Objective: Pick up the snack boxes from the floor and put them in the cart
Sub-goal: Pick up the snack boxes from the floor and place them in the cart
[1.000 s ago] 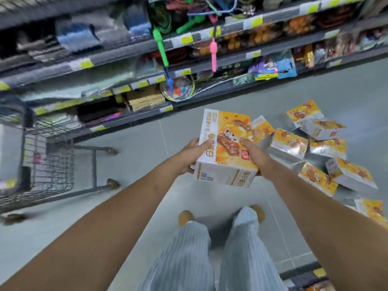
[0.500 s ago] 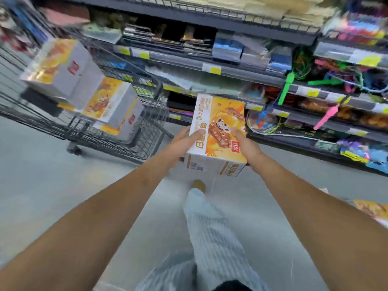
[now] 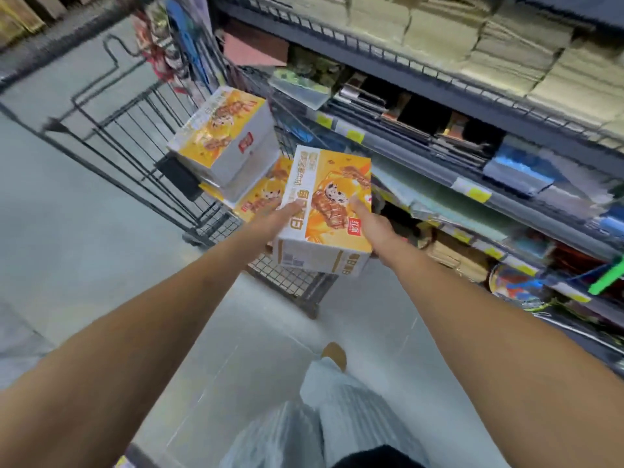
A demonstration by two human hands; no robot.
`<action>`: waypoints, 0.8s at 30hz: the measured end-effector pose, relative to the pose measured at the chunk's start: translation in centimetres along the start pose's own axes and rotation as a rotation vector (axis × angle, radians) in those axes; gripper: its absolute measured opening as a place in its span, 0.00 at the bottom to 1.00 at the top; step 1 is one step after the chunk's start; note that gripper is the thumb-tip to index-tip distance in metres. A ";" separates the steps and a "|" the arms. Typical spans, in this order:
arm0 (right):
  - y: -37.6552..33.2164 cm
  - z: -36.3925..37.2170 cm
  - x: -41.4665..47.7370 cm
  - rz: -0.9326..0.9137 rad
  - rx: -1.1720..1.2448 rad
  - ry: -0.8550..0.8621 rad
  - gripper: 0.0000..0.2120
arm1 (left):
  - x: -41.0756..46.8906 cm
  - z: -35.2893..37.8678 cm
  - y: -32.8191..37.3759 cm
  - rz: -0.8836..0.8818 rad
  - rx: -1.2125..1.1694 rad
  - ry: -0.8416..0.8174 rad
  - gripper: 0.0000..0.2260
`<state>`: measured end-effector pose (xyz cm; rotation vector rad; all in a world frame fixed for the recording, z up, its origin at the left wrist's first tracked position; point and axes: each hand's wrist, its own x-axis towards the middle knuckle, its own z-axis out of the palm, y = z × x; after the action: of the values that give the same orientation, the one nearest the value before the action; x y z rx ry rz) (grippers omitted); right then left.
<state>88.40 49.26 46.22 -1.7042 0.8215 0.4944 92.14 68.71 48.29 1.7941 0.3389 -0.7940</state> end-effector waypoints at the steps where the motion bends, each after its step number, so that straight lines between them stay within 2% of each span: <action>1: -1.0 1.2 0.6 0.019 -0.029 -0.027 0.40 | 0.6 -1.2 0.2 -0.007 -0.011 0.005 0.23; 3: -2.1 2.9 1.8 0.065 -0.050 -0.090 0.41 | 1.7 -3.0 0.5 -0.025 -0.033 0.011 0.16; 6: -3.9 5.5 3.8 0.145 0.005 -0.124 0.33 | 3.7 -6.1 0.5 -0.134 -0.047 0.006 0.15; 10: -5.3 8.9 6.5 0.212 0.108 -0.157 0.29 | 6.8 -9.6 0.3 -0.253 -0.182 -0.043 0.20; 13: -6.2 11.4 8.4 0.263 0.170 -0.098 0.29 | 9.5 -11.2 0.8 -0.275 -0.228 -0.078 0.15; 15: -6.6 13.2 10.2 0.315 0.177 0.000 0.38 | 11.6 -12.4 1.5 -0.337 -0.157 -0.101 0.11; 18: -6.2 15.0 12.7 0.303 0.138 0.116 0.38 | 14.1 -14.6 1.4 -0.416 -0.003 -0.162 0.20; 21: -6.5 17.3 13.8 0.355 0.167 0.149 0.38 | 16.1 -17.3 0.3 -0.310 0.362 -0.229 0.24; 23: -5.8 18.9 15.6 0.337 0.289 0.135 0.39 | 18.0 -18.1 -0.3 -0.315 0.399 -0.259 0.23; 24: -5.0 19.6 16.8 0.348 0.327 0.144 0.45 | 18.4 -18.6 -0.6 -0.313 0.383 -0.299 0.21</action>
<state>105.06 64.07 32.26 -1.3109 1.2428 0.4448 111.85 83.26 39.08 1.9605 0.2861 -1.4081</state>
